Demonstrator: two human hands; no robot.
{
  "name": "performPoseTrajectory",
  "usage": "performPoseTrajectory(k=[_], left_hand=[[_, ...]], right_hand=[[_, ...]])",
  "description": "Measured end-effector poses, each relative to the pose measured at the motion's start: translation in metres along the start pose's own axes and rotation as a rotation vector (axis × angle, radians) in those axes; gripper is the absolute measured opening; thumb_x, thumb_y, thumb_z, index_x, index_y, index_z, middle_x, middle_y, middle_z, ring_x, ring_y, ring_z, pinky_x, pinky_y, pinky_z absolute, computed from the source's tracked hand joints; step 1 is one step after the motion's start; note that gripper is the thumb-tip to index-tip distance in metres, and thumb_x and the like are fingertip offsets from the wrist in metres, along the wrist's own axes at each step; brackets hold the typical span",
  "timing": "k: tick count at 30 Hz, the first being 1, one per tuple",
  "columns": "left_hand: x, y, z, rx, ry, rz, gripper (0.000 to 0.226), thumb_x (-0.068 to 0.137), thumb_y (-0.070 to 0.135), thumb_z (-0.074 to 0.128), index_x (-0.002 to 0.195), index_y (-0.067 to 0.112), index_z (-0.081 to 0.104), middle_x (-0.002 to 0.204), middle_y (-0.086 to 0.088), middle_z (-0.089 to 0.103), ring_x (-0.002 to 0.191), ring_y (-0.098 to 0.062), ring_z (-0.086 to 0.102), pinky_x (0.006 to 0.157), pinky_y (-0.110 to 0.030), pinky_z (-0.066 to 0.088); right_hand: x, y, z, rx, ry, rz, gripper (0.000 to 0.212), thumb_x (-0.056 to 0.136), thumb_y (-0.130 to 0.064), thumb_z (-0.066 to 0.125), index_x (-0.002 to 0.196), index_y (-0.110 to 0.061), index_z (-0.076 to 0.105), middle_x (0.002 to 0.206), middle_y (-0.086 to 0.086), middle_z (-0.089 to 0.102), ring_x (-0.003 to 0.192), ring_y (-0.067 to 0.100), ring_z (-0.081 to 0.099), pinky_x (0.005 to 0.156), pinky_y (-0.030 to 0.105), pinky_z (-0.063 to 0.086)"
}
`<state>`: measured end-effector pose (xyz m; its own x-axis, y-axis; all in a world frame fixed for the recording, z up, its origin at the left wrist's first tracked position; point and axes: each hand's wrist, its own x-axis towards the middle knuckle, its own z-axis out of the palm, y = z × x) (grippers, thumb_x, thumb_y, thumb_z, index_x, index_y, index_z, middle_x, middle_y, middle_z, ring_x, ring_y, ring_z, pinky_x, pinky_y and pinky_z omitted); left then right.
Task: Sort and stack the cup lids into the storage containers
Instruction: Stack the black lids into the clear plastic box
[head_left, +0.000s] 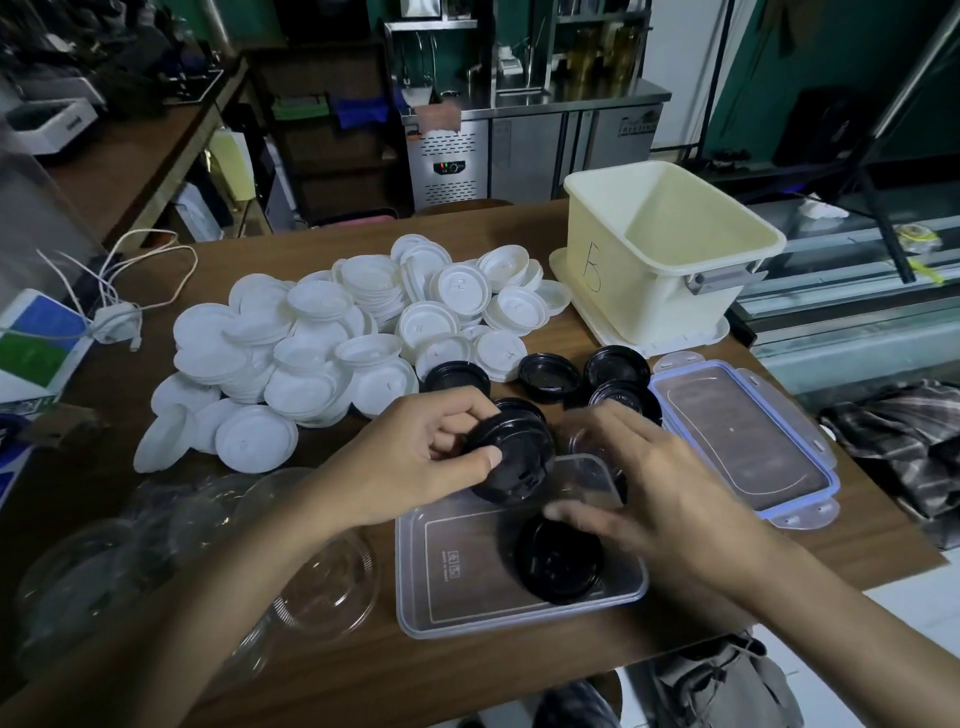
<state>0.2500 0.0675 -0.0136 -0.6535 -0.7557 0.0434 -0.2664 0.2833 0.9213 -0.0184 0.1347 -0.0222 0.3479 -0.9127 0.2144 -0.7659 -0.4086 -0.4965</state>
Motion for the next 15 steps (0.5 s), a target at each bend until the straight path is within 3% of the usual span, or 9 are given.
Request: performPoseTrajectory(k=[2, 4, 7, 10, 13, 15], left_hand=[[0.004, -0.001, 0.005, -0.072, 0.005, -0.017, 0.017, 0.096, 0.024, 0.068, 0.11, 0.014, 0.067, 0.1, -0.009, 0.078, 0.095, -0.034, 0.075, 0.089, -0.045, 0.057], [0.006, -0.002, 0.011, -0.144, -0.003, -0.032, 0.015, 0.097, 0.017, 0.065, 0.11, 0.009, 0.066, 0.1, -0.011, 0.079, 0.094, -0.027, 0.075, 0.088, -0.036, 0.057], [0.007, -0.004, 0.021, -0.187, -0.04, -0.076, 0.014, 0.103, 0.01, 0.059, 0.116, 0.007, 0.064, 0.102, -0.011, 0.078, 0.095, -0.022, 0.074, 0.084, -0.031, 0.057], [0.007, -0.007, 0.03, -0.23, -0.07, -0.174, 0.019, 0.106, 0.005, 0.056, 0.123, 0.007, 0.063, 0.109, -0.013, 0.076, 0.105, -0.027, 0.075, 0.089, -0.04, 0.062], [0.003, -0.012, 0.04, -0.132, -0.11, -0.243, 0.023, 0.104, 0.011, 0.061, 0.126, 0.017, 0.065, 0.11, -0.006, 0.076, 0.105, -0.02, 0.075, 0.091, -0.041, 0.063], [0.001, -0.018, 0.044, -0.037, -0.121, -0.285, 0.023, 0.102, 0.018, 0.067, 0.124, 0.023, 0.069, 0.107, -0.002, 0.075, 0.098, -0.016, 0.077, 0.09, -0.04, 0.063]], right_hand=[[-0.002, -0.006, 0.002, 0.1, -0.021, -0.015, 0.086, 0.082, -0.058, 0.081, 0.152, -0.029, 0.041, 0.142, -0.018, 0.047, 0.131, 0.002, 0.052, 0.105, 0.029, 0.049], [-0.003, -0.01, 0.006, 0.125, -0.006, -0.028, 0.095, 0.08, -0.054, 0.083, 0.157, -0.026, 0.035, 0.148, -0.016, 0.043, 0.137, 0.002, 0.047, 0.111, 0.022, 0.042], [-0.005, -0.008, 0.008, 0.111, 0.043, -0.033, 0.091, 0.082, -0.048, 0.085, 0.156, -0.022, 0.039, 0.144, -0.014, 0.047, 0.134, 0.001, 0.049, 0.11, 0.021, 0.042], [-0.007, -0.001, 0.008, 0.058, -0.018, -0.006, 0.087, 0.079, -0.048, 0.085, 0.152, -0.021, 0.045, 0.135, -0.013, 0.051, 0.125, 0.004, 0.054, 0.102, 0.029, 0.049], [-0.008, 0.007, 0.008, -0.148, -0.105, -0.04, 0.088, 0.073, -0.062, 0.075, 0.147, -0.021, 0.052, 0.125, -0.011, 0.057, 0.115, 0.012, 0.053, 0.098, 0.036, 0.049], [-0.008, 0.007, 0.006, -0.248, -0.207, -0.049, 0.089, 0.07, -0.071, 0.066, 0.146, -0.026, 0.052, 0.123, -0.013, 0.059, 0.115, 0.012, 0.05, 0.101, 0.032, 0.043]])
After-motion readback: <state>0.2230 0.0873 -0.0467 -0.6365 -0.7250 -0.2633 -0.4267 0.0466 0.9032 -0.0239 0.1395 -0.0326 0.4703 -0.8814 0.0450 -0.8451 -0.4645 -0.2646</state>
